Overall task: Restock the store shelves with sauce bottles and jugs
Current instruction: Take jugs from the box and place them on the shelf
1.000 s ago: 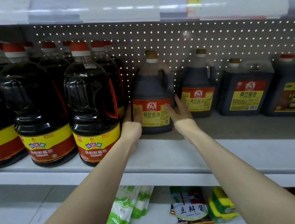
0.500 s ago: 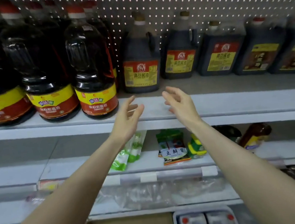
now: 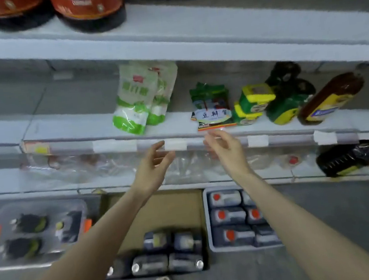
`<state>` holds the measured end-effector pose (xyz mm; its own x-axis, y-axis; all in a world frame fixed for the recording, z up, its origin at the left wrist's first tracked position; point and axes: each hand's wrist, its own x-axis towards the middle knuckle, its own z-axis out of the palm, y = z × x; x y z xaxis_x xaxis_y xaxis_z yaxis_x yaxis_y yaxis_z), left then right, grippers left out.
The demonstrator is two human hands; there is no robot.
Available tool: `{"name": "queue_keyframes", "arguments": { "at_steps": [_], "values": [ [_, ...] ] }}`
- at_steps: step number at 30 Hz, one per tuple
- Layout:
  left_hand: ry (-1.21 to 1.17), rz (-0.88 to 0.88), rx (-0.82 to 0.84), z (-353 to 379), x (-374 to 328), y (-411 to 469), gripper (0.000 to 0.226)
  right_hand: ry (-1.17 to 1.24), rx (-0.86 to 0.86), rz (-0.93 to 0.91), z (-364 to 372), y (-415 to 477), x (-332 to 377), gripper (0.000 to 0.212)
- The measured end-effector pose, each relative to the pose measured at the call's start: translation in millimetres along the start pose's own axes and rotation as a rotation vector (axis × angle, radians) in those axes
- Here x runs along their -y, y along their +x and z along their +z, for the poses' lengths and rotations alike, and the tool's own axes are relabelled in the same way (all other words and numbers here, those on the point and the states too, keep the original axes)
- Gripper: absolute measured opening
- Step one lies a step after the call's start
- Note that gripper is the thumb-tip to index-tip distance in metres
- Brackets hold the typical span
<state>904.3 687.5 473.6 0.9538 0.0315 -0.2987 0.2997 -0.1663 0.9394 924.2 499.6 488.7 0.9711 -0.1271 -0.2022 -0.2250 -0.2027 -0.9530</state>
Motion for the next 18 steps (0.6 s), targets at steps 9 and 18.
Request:
{"name": "queue_keyframes", "arguments": {
  "at_steps": [9, 18],
  "values": [
    [0.065, -0.287, 0.017, 40, 186, -37, 0.041, -0.042, 0.104, 0.283, 22, -43, -198, 0.012],
    [0.037, -0.507, 0.048, 76, 345, -60, 0.045, -0.138, 0.156, 0.455, 47, -86, -376, 0.028]
  ]
}}
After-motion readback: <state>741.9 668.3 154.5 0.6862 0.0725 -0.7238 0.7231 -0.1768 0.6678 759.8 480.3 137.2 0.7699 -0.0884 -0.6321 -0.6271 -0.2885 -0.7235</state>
